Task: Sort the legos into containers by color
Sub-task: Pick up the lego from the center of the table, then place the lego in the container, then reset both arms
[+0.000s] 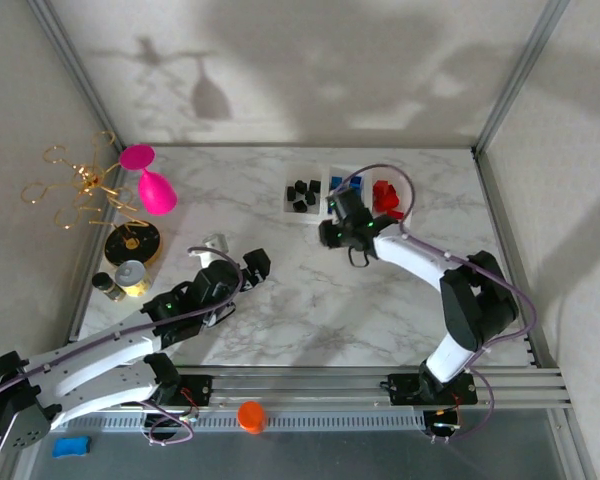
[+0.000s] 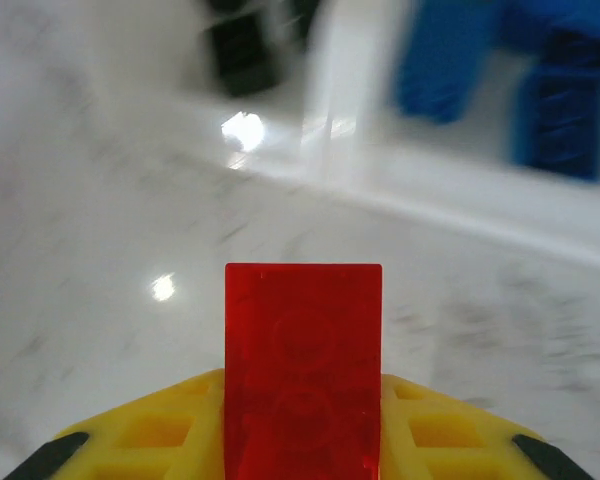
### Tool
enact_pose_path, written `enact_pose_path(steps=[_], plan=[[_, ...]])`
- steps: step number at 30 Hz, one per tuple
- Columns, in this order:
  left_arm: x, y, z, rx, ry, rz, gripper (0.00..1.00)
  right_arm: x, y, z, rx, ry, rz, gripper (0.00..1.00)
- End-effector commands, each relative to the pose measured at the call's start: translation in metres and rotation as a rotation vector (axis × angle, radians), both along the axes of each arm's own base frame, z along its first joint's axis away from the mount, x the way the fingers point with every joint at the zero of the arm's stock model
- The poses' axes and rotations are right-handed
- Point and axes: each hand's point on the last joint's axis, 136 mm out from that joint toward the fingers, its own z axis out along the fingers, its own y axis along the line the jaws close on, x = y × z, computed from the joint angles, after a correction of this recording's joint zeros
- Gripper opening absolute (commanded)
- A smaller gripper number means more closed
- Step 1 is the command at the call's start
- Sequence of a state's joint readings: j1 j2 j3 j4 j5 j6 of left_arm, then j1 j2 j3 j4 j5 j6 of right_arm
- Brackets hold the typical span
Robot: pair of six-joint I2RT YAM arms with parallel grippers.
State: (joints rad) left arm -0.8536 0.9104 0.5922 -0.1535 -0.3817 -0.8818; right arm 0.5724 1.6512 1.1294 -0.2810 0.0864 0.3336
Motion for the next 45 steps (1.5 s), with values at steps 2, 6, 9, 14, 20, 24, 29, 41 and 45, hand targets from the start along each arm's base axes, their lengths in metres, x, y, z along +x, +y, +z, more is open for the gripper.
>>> enact_pose_path(steps=[2, 6, 9, 14, 20, 24, 29, 41, 45], plan=[[0.013, -0.013, 0.022, -0.019, -0.047, -0.023, 0.99, 0.034, -0.046, 0.023, -0.011, -0.057, -0.175, 0.26], [0.021, -0.023, 0.023, -0.021, -0.044, -0.031, 1.0, 0.066, -0.078, 0.035, -0.069, -0.129, -0.286, 0.27], [0.026, -0.031, 0.021, -0.034, -0.044, -0.043, 1.0, 0.089, -0.097, 0.032, -0.077, -0.14, -0.341, 0.27], [0.034, -0.04, 0.019, -0.028, -0.038, -0.044, 1.0, 0.124, -0.121, 0.02, -0.142, -0.138, -0.409, 0.27], [0.042, -0.05, 0.017, -0.018, -0.033, -0.059, 1.0, 0.148, -0.143, 0.013, -0.104, -0.134, -0.456, 0.28], [0.046, -0.054, 0.013, -0.013, -0.024, -0.065, 1.0, 0.159, -0.147, -0.001, -0.121, -0.11, -0.457, 0.31], [0.046, -0.055, 0.013, -0.019, -0.018, -0.067, 1.0, 0.162, -0.149, 0.003, -0.13, -0.114, -0.464, 0.46], [0.062, 0.023, 0.033, 0.194, -0.1, 0.17, 1.0, 0.093, -0.192, 0.084, -0.118, -0.317, -0.599, 0.98], [0.064, 0.077, 0.046, 0.342, -0.185, 0.333, 1.0, 0.047, -0.238, 0.086, -0.192, -0.386, -0.736, 0.99]])
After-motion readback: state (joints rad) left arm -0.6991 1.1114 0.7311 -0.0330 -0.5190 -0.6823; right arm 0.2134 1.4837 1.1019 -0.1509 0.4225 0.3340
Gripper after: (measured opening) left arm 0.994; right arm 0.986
